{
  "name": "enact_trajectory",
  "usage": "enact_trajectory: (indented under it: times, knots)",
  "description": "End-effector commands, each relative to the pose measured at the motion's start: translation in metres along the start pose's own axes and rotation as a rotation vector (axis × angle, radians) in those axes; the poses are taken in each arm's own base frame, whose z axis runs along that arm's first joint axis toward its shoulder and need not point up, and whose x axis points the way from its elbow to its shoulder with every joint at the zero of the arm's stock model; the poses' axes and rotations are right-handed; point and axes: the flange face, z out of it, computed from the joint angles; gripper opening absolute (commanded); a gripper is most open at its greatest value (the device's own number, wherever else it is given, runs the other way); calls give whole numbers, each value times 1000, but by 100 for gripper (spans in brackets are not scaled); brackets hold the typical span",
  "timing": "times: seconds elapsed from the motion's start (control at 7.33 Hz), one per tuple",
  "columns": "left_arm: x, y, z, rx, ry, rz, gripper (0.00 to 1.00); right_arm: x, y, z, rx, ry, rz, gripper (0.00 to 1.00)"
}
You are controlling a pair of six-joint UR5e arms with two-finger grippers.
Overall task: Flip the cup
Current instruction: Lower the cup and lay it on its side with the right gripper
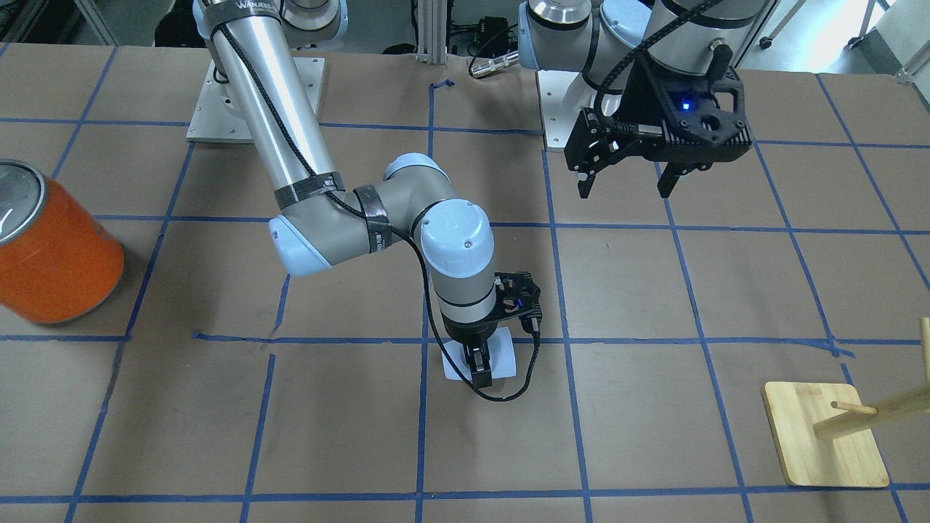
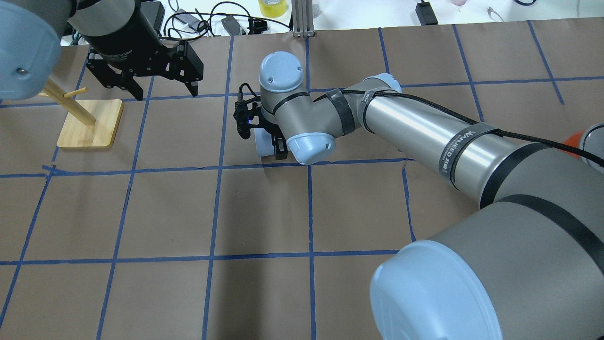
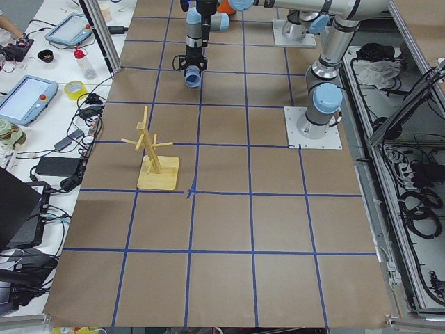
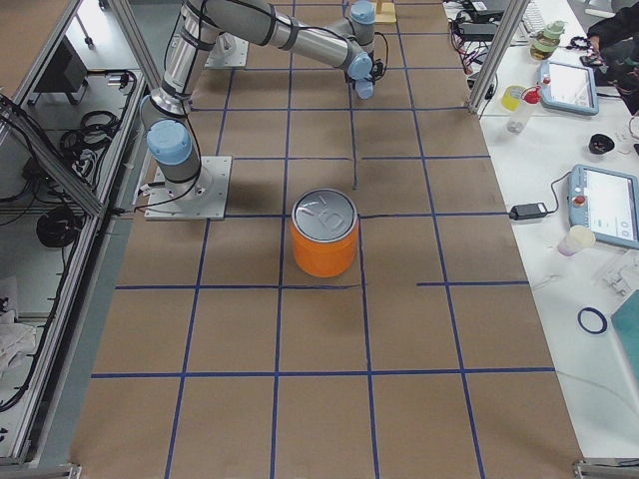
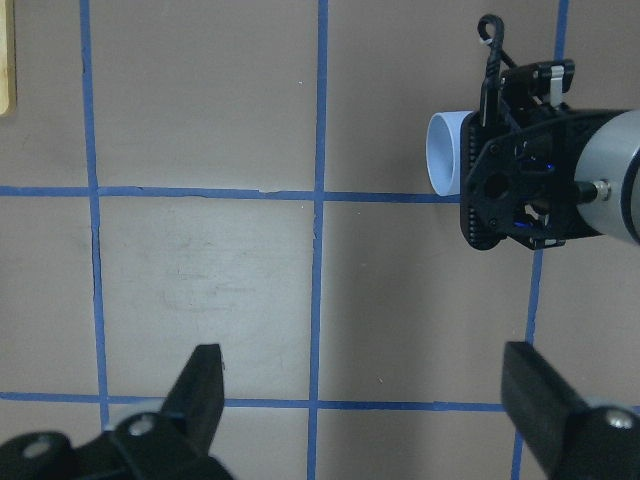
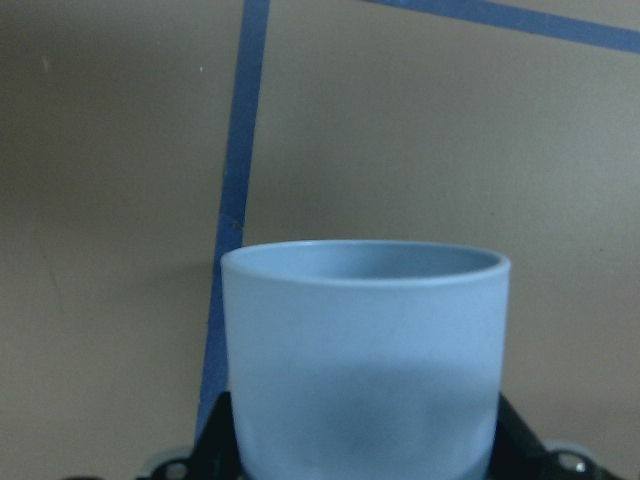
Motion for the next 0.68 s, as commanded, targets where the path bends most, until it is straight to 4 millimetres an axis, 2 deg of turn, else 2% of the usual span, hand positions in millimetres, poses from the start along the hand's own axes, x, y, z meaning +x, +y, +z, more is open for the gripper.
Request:
enact_trajectory:
  times: [0.0, 0.27, 0.41, 0.55]
  knots:
    - [0, 0, 0, 0, 3, 0, 100, -6, 2, 7, 0, -18, 0, 60]
    - [0, 0, 0, 0, 2, 2, 100, -11, 4, 10, 0, -23, 1, 74]
    - [0, 0, 0, 0, 4, 2, 100, -12, 2, 9, 23, -28, 1, 90]
    - [0, 0, 0, 0, 2, 3, 100, -11, 1, 7, 32, -25, 2, 100]
